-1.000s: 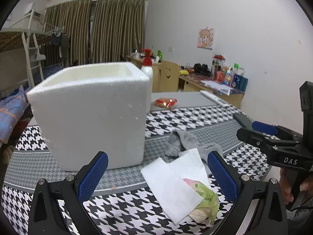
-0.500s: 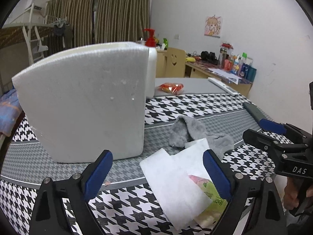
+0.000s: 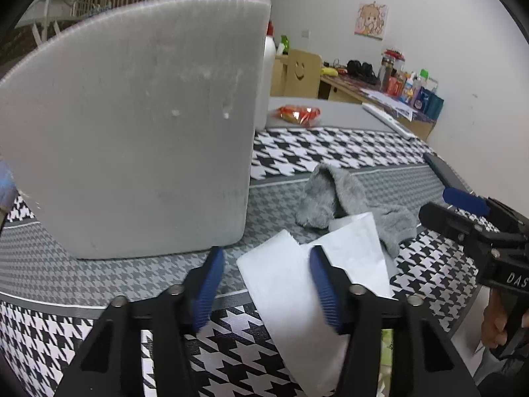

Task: Organize soft objects
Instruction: 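Grasp the white tissue paper with the left tool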

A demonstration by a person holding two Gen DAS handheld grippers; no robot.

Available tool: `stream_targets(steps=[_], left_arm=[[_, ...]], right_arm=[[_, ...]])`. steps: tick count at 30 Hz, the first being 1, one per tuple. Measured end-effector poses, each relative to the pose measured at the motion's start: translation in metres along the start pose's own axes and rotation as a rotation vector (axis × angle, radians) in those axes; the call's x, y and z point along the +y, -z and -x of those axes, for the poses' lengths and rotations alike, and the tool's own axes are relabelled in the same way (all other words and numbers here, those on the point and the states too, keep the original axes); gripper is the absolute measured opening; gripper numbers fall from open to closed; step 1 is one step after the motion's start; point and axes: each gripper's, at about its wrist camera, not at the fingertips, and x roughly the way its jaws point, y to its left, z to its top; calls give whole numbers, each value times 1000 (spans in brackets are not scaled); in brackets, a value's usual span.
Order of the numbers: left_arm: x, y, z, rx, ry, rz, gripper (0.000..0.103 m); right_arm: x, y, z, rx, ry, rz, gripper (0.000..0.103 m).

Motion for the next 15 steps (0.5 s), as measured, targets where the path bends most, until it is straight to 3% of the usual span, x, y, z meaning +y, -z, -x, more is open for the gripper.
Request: stream_targets(steps=[5,11,14,15], left_arm=[[3,4,-16,69,15,15,34],[2,4,-15,78,-2,-8,26],[5,5,-16,85,4,-4,8],[5,5,-16,86,5,-10,6]], right_arm=[[-3,-2,-11,27,15,6,87],[-4,-1,-24,81,29,28,87],[-1,1,-27,93,26,42,87],[-1,1,-28,98,25,44,86]])
